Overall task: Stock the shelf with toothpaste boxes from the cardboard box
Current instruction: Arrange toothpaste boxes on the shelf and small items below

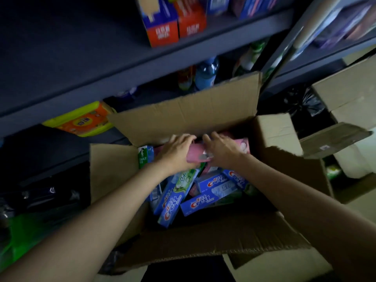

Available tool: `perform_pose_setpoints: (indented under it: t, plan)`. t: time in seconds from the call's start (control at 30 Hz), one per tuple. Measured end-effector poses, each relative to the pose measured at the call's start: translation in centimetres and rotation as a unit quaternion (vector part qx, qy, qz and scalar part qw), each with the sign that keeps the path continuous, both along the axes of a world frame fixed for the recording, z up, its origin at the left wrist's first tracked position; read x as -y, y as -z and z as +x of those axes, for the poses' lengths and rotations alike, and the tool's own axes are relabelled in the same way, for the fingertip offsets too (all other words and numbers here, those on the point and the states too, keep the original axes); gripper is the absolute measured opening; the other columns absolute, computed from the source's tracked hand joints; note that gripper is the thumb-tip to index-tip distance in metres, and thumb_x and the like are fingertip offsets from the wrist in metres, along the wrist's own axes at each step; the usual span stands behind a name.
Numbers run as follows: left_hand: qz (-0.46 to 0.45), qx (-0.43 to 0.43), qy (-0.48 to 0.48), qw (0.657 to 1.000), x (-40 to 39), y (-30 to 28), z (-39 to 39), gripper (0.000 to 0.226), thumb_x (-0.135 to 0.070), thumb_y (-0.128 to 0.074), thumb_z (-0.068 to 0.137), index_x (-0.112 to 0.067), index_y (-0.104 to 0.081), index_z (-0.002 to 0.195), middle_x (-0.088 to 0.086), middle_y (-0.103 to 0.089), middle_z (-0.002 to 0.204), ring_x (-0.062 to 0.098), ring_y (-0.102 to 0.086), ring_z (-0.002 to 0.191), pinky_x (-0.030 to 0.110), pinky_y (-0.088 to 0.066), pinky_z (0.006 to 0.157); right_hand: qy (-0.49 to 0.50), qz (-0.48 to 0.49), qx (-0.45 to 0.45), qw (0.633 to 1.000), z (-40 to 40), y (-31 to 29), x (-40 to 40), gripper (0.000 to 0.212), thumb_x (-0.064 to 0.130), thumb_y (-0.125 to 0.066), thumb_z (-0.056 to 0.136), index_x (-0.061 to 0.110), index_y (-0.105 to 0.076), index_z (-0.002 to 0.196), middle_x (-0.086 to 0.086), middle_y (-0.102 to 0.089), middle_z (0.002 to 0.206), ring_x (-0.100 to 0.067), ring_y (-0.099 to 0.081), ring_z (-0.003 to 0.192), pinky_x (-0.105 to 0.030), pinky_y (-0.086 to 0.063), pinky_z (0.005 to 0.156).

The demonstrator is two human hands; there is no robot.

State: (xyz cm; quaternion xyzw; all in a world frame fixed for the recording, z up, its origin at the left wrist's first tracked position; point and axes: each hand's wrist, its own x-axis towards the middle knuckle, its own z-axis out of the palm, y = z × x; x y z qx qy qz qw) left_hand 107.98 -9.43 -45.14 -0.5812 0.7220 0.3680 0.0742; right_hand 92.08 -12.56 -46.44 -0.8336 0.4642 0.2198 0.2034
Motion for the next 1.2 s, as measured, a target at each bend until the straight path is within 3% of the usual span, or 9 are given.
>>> perform_pose_setpoints:
  t: [0.1,0.23,0.33,0.43,0.53,0.63,0.77,0.9,1.2]
  plan:
    - [-0.072,0.058,0.090,0.992,1.0,-6.3,0.7,0.076,-0.053,-0.063,0.077,-0.020,-0.031,0.138,-0.004,-0.039,0.142,0.021,-0.035,0.127,0.036,-0.025,0.101,-0.021,-0.015,0.039,0.999,0.9,-8.5,0.1,0.065,0.048,-0.063,0.080,0.010,-0.034,0.124,-0.011,-0.064,0.113,-0.031,-0.062,0.104,-0.034,-0.047,0.080]
    - [-0.235,0.051,0.146,0.960,1.8,-16.6,2.4,0.065,-0.065,-0.053,0.072,-0.018,-0.053,0.116,-0.003,-0.059,0.111,0.021,-0.053,0.103,0.028,-0.025,0.086,-0.035,-0.003,0.077,0.996,0.7,-20.0,1.0,0.076,0.057,-0.067,0.073,0.012,-0.038,0.128,-0.010,-0.061,0.118,-0.030,-0.058,0.109,-0.033,-0.044,0.084]
    - [-0.410,0.061,0.208,0.886,2.7,-25.5,3.3,0.057,-0.058,-0.043,0.065,-0.016,-0.063,0.098,-0.002,-0.065,0.089,0.022,-0.061,0.081,0.027,-0.030,0.075,-0.037,-0.040,0.089,0.994,0.4,-29.4,2.2,0.070,0.054,-0.070,0.073,0.012,-0.045,0.123,-0.008,-0.059,0.117,-0.027,-0.054,0.109,-0.031,-0.040,0.087]
    - [-0.525,0.087,0.226,0.816,4.2,-33.6,3.6,0.049,-0.055,-0.050,0.069,-0.017,-0.063,0.096,-0.003,-0.063,0.088,0.021,-0.057,0.079,0.030,-0.033,0.073,-0.071,-0.158,0.071,0.982,0.6,-37.9,3.3,0.056,0.055,-0.068,0.074,0.011,-0.052,0.106,-0.010,-0.060,0.106,-0.028,-0.049,0.102,-0.035,-0.041,0.087]
    - [-0.608,0.100,0.203,0.761,5.5,-39.9,4.1,0.049,-0.050,-0.054,0.069,-0.015,-0.062,0.102,-0.002,-0.062,0.092,0.021,-0.056,0.080,0.029,-0.032,0.072,-0.074,-0.256,0.073,0.961,1.2,-44.8,3.5,0.054,0.054,-0.060,0.079,0.016,-0.050,0.115,-0.004,-0.057,0.117,-0.025,-0.052,0.110,-0.034,-0.042,0.088]
    - [-0.654,0.122,0.146,0.732,7.8,-43.7,4.1,0.052,-0.044,-0.070,0.064,-0.013,-0.060,0.105,0.000,-0.062,0.093,0.023,-0.057,0.082,0.030,-0.031,0.073,-0.060,-0.380,0.022,0.923,2.4,-48.2,4.9,0.051,0.043,-0.055,0.084,0.014,-0.041,0.124,-0.003,-0.053,0.122,-0.028,-0.058,0.107,-0.033,-0.039,0.070]
    - [-0.673,0.140,0.055,0.724,12.6,-45.6,3.0,0.058,-0.037,-0.082,0.056,-0.014,-0.062,0.105,0.001,-0.064,0.097,0.024,-0.060,0.089,0.031,-0.035,0.081,-0.001,-0.433,0.029,0.901,3.7,-49.0,9.6,0.042,0.024,-0.053,0.087,0.009,-0.037,0.123,-0.009,-0.050,0.123,-0.031,-0.060,0.104,-0.034,-0.036,0.065]
    - [-0.673,0.141,0.010,0.726,16.4,-45.3,2.3,0.069,-0.016,-0.078,0.056,-0.009,-0.057,0.122,0.006,-0.060,0.122,0.026,-0.057,0.113,0.039,-0.040,0.101,0.085,-0.417,0.084,0.901,3.5,-48.5,16.9,0.046,0.019,-0.058,0.086,0.004,-0.037,0.123,-0.014,-0.048,0.124,-0.036,-0.058,0.105,-0.039,-0.046,0.071]
    - [-0.621,0.173,-0.022,0.764,19.5,-40.3,5.7,0.060,-0.014,-0.078,0.049,-0.011,-0.064,0.108,0.008,-0.062,0.117,0.026,-0.060,0.109,0.041,-0.046,0.094,0.067,-0.485,0.051,0.870,8.2,-47.1,27.6,0.042,-0.006,-0.036,0.091,-0.007,-0.031,0.132,-0.026,-0.031,0.141,-0.036,-0.063,0.100,-0.043,-0.050,0.072]
